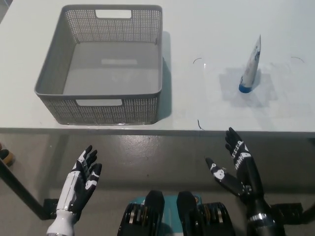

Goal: Use the right hand to pick up a shampoo and place it into a container on the left side

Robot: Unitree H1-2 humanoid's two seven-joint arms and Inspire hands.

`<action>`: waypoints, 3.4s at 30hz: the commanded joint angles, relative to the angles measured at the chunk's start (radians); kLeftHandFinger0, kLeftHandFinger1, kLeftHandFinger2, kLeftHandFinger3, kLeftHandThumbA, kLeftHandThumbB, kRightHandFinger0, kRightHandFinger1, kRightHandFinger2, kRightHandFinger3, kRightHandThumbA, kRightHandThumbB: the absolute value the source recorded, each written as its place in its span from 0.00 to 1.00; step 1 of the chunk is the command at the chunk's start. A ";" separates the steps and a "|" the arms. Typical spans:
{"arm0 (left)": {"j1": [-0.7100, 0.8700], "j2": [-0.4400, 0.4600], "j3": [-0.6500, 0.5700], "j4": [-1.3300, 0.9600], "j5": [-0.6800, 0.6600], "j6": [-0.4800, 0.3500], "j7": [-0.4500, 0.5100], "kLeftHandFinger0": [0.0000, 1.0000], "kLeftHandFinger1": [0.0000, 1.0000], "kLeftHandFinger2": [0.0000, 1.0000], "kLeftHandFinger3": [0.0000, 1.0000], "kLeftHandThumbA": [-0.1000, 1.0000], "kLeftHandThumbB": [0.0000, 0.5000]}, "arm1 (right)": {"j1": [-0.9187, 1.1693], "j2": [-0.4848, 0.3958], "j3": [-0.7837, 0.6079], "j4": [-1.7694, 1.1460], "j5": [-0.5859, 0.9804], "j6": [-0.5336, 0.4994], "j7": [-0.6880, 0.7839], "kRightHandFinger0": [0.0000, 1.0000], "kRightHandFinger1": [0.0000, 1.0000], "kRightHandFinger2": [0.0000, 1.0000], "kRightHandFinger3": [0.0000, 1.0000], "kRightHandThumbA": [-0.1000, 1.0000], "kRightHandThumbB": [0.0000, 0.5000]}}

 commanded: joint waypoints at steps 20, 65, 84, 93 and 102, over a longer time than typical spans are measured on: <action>0.049 0.002 0.003 -0.077 -0.054 -0.060 -0.046 1.00 1.00 1.00 1.00 0.83 0.00 | -0.070 -0.018 -0.140 -0.433 -0.117 0.018 -0.121 1.00 1.00 1.00 1.00 0.83 0.41; 0.071 0.010 0.000 -0.066 -0.053 -0.071 -0.064 1.00 1.00 1.00 1.00 0.79 0.00 | -0.675 -0.178 -0.178 0.546 -0.019 0.153 -0.138 1.00 1.00 1.00 1.00 0.89 0.96; 0.042 0.027 -0.003 -0.066 -0.056 -0.057 -0.081 1.00 1.00 1.00 1.00 0.79 0.00 | -0.964 -0.196 -0.208 0.978 0.055 0.088 -0.123 1.00 1.00 1.00 1.00 0.71 0.86; 0.029 0.040 -0.005 -0.079 -0.063 -0.038 -0.091 1.00 1.00 1.00 1.00 0.79 0.00 | -0.981 -0.154 -0.216 1.007 0.024 0.034 -0.385 0.00 0.18 0.56 0.48 0.00 0.26; 0.017 0.047 -0.006 -0.066 -0.061 -0.053 -0.096 1.00 1.00 1.00 1.00 0.78 0.00 | -0.975 -0.163 -0.243 1.002 0.056 -0.011 -0.368 0.00 0.30 0.59 0.56 0.00 0.25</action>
